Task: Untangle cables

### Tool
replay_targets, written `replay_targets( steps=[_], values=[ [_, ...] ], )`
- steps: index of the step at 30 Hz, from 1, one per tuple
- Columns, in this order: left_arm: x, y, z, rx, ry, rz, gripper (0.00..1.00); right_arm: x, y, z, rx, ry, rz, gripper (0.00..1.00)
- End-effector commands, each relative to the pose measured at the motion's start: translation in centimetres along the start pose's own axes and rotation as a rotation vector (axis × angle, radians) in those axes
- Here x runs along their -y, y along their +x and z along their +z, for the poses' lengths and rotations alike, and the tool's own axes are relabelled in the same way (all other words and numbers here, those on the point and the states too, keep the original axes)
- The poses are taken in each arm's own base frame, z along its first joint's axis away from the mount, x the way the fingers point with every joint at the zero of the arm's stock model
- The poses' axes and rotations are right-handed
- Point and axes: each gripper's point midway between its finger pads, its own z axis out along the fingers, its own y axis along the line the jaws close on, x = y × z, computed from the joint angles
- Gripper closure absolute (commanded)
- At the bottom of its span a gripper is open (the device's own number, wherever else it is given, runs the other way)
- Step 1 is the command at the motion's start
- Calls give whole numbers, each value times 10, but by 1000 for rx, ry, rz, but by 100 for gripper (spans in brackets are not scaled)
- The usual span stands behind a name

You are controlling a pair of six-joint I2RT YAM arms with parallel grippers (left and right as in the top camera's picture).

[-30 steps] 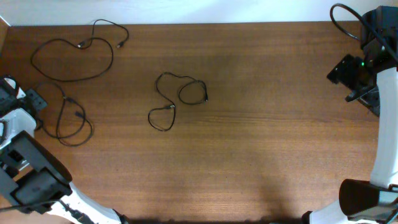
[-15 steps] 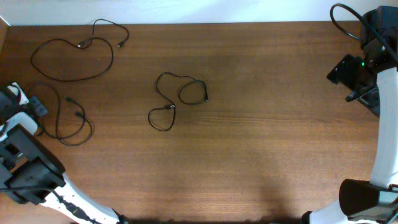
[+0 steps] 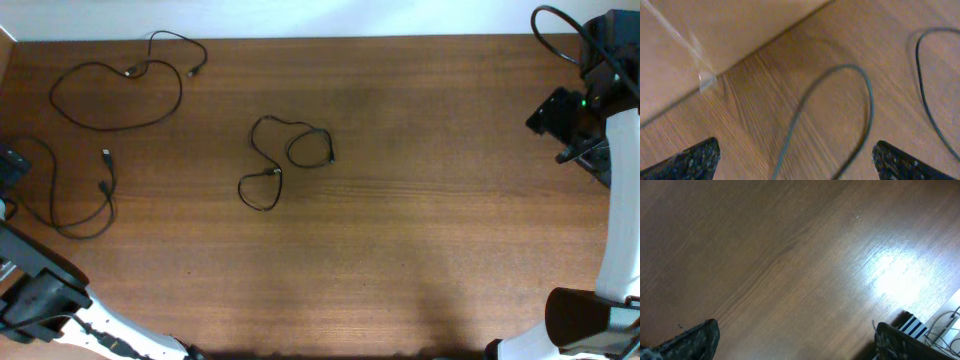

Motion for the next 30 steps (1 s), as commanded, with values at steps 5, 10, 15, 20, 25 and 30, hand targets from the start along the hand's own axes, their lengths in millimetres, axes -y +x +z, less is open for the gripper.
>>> replay_targets(
  steps=[5, 10, 15, 20, 25, 30],
  values=[
    [5, 54, -13, -236, 15, -35, 1, 1, 0, 1, -3, 5, 6, 2],
    [11, 86, -60, -417, 21, -58, 1, 1, 0, 1, -3, 5, 6, 2],
    [10, 132, -73, -592, -6, -120, 3, 1, 0, 1, -3, 5, 6, 2],
    [-11, 172, -68, -654, -155, -194, 20, 1, 0, 1, -3, 5, 6, 2],
    [-11, 165, -57, -590, -154, -225, 29, 1, 0, 1, -3, 5, 6, 2],
    [5, 154, -48, -546, -72, -322, 46, 1, 0, 1, -3, 5, 6, 2]
  ],
)
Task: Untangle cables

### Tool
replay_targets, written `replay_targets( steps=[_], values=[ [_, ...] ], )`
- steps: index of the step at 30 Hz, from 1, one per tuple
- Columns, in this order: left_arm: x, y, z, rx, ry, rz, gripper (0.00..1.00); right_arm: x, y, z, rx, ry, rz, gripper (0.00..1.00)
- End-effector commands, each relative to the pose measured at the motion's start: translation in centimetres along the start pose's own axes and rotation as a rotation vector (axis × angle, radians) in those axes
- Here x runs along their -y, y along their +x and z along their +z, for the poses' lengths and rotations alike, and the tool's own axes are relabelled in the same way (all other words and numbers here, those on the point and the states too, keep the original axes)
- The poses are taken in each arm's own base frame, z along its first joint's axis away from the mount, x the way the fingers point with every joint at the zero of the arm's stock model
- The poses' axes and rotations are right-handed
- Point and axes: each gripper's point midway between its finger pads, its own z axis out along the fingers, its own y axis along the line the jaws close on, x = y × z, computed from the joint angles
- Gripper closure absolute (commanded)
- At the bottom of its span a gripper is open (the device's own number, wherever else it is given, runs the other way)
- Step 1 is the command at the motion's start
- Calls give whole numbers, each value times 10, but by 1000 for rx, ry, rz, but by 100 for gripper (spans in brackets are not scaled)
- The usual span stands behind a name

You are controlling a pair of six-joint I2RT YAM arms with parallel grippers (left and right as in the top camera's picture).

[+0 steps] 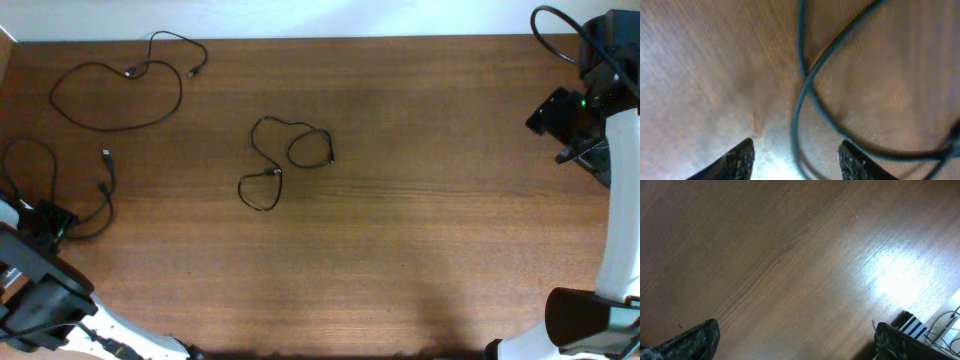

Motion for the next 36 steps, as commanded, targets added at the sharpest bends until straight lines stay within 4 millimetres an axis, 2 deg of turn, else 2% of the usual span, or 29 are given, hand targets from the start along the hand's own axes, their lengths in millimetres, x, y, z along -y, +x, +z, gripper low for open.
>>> replay_targets(
  steps=[1, 5, 9, 10, 12, 14, 16, 19, 23, 29, 32, 36],
  values=[
    [14, -4, -5, 21, 74, -61, 46, 1, 0, 1, -3, 5, 6, 2],
    [14, -10, -5, 44, 74, -59, 40, 1, 0, 1, -3, 5, 6, 2],
    [15, -13, -6, 55, 77, -58, 39, 1, 0, 1, -3, 5, 6, 2],
    [15, -13, -6, 55, 77, -58, 40, 1, 0, 1, -3, 5, 6, 2],
    [15, -13, -6, 54, 77, -58, 52, 1, 0, 1, -3, 5, 6, 2],
    [14, -11, -5, 48, 75, -59, 53, 1, 0, 1, -3, 5, 5, 2],
    [13, -6, -3, 35, 71, -60, 49, 1, 0, 1, -3, 5, 6, 2],
    [9, 3, 11, 31, 63, -61, 45, 1, 0, 1, -3, 5, 6, 2],
    [10, -2, 14, 63, 73, -58, 41, 1, 0, 1, -3, 5, 6, 2],
    [27, -2, 17, 72, 177, -48, 45, 1, 0, 1, -3, 5, 6, 2],
    [27, 2, 22, 67, 183, -47, 49, 1, 0, 1, -3, 5, 6, 2],
    [42, 2, 22, 80, 201, -15, 48, 1, 0, 1, -3, 5, 5, 2]
  ],
)
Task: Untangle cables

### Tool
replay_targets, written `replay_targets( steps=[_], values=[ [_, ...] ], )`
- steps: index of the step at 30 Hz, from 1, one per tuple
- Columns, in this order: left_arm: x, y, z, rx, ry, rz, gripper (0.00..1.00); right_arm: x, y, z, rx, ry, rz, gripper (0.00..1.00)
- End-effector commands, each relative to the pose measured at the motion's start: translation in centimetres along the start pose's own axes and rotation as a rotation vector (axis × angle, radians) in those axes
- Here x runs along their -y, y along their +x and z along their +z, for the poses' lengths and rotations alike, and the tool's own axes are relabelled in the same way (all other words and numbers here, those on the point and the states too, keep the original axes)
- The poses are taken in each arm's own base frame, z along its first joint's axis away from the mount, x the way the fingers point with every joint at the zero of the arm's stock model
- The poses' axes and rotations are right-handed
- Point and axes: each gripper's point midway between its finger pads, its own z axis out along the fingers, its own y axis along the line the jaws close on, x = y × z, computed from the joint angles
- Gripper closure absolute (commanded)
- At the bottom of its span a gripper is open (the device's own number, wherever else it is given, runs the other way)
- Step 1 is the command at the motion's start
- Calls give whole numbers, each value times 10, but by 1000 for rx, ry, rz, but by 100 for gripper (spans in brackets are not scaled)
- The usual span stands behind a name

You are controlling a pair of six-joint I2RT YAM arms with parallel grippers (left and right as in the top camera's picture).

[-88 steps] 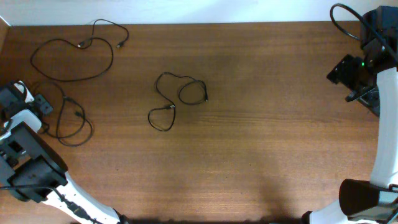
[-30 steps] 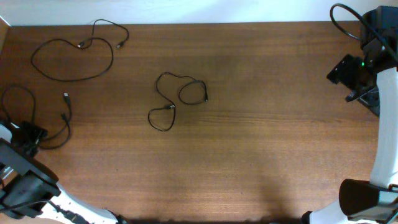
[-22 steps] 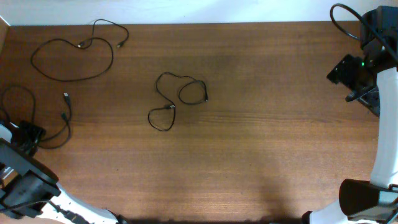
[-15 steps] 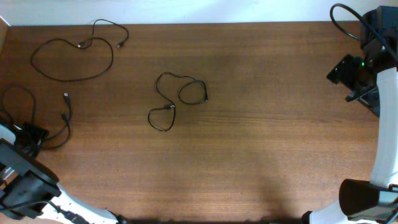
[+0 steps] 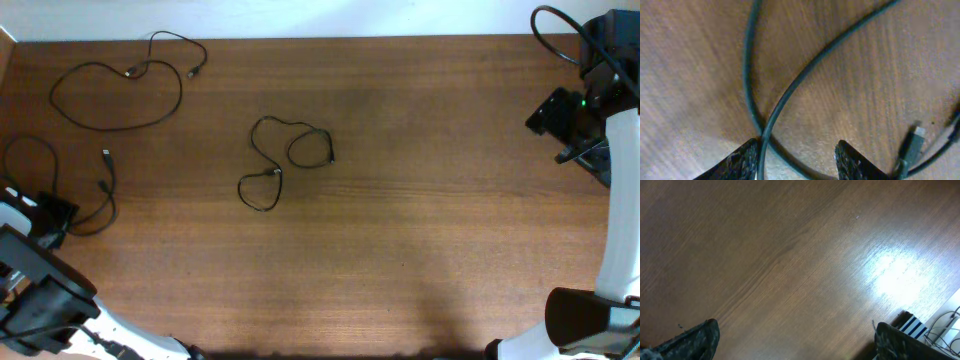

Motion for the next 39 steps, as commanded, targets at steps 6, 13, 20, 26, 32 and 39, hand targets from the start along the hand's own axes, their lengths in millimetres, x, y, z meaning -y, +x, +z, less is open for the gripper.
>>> replay_targets(
  steps=[6, 13, 20, 26, 32, 39],
  values=[
    [34, 13, 14, -4, 64, 69, 44, 1, 0, 1, -3, 5, 5, 2],
    [45, -14, 10, 107, 102, 97, 47, 1, 0, 1, -3, 5, 4, 2],
    [77, -64, -81, 287, 152, 133, 10, 1, 0, 1, -3, 5, 5, 2],
    [153, -44, -195, 340, 510, 187, 1, 1, 0, 1, -3, 5, 5, 2],
    [313, 130, -199, 57, 777, 659, 12, 1, 0, 1, -3, 5, 5, 2],
    [386, 268, -224, 174, 626, 1204, 4, 1, 0, 1, -3, 5, 5, 2]
  ],
)
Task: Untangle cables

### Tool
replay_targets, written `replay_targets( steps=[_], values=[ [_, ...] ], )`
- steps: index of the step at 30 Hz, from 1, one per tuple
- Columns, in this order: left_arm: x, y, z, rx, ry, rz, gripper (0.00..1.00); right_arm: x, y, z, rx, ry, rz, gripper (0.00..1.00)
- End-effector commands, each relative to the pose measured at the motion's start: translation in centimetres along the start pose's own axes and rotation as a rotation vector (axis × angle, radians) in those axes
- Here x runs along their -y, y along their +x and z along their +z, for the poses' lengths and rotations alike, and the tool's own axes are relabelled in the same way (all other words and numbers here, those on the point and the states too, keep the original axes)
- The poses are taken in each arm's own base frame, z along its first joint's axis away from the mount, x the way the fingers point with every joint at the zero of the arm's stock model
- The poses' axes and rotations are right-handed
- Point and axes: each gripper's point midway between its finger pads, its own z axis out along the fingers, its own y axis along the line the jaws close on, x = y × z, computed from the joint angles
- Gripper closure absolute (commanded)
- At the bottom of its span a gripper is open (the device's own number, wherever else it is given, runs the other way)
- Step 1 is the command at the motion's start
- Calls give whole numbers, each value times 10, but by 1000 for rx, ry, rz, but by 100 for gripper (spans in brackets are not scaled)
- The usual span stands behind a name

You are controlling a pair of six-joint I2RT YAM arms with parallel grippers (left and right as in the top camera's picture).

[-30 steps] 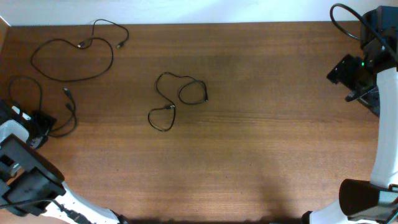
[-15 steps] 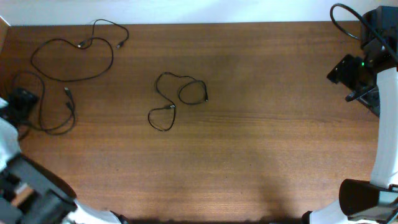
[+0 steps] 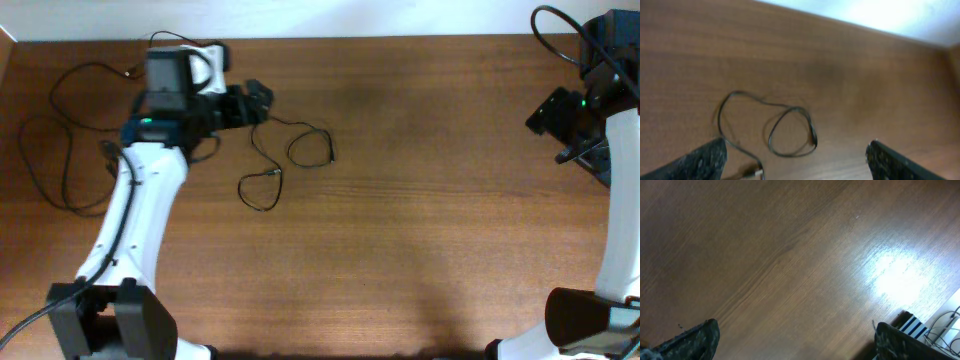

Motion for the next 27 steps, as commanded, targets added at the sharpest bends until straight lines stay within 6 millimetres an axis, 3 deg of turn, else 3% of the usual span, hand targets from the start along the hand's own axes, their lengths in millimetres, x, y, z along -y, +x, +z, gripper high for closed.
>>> replay_targets(
  steps=[1, 2, 5, 7, 11, 13, 16, 18, 21, 24, 27],
  values=[
    [46, -18, 2, 5, -121, 332, 3, 1, 0, 1, -3, 5, 5, 2],
    [61, -7, 14, -26, -136, 376, 2, 1, 0, 1, -3, 5, 5, 2],
    [72, 34, 52, -161, -146, 444, 0, 1, 0, 1, -3, 5, 5, 2],
    [72, 67, 89, -257, -133, 458, 1, 1, 0, 1, -3, 5, 5, 2],
    [59, 122, 134, -421, -130, 464, 3, 1, 0, 1, -3, 5, 5, 1],
    [55, 139, 147, -475, -114, 538, 9, 1, 0, 1, -3, 5, 5, 1],
    [48, 176, 157, -609, -40, 816, 12, 1, 0, 1, -3, 5, 5, 2],
    [38, 179, 161, -631, -65, 880, 14, 1, 0, 1, -3, 5, 5, 2],
    [21, 165, 169, -596, -192, 919, 22, 1, 0, 1, -3, 5, 5, 2],
    [21, 155, 175, -552, -208, 922, 34, 1, 0, 1, -3, 5, 5, 2],
    [19, 159, 178, -559, -207, 922, 41, 1, 0, 1, -3, 5, 5, 2]
  ],
)
